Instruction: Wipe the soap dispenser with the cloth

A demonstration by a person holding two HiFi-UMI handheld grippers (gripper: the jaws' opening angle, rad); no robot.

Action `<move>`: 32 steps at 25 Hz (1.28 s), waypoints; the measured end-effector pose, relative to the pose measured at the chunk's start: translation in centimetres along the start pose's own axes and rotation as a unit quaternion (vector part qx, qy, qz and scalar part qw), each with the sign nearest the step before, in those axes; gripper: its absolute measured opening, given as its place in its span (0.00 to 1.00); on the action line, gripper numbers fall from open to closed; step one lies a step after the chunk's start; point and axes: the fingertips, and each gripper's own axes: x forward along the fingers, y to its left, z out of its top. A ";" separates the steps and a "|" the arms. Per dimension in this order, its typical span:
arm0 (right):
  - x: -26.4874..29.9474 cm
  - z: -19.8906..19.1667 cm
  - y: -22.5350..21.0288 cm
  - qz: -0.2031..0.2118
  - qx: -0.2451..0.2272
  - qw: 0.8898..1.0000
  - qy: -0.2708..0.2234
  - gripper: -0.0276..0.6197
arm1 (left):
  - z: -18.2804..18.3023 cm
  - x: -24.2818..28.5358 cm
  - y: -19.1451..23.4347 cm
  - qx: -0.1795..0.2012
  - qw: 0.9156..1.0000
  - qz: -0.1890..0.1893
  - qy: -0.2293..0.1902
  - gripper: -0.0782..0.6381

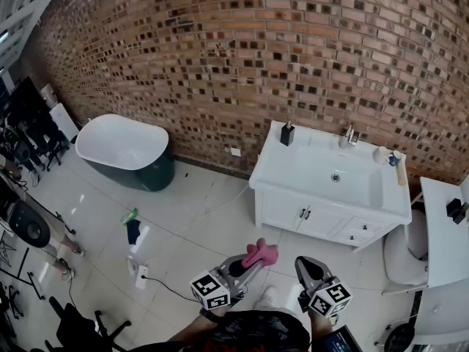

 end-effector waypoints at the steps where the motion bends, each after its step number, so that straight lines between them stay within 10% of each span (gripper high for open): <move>1: 1.4 1.1 -1.7 0.003 -0.005 1.000 -0.006 0.04 | 1.4 1.7 1.3 0.006 1.000 -0.002 -0.010 0.17; 18: 23.0 6.8 -25.0 -0.060 -0.005 0.998 0.013 0.04 | 2.1 18.3 30.7 -0.061 0.998 -0.005 0.020 0.17; 32: 43.3 11.7 -35.7 -0.058 -0.050 0.993 0.090 0.04 | 12.9 25.4 52.6 0.006 1.000 0.013 -0.020 0.16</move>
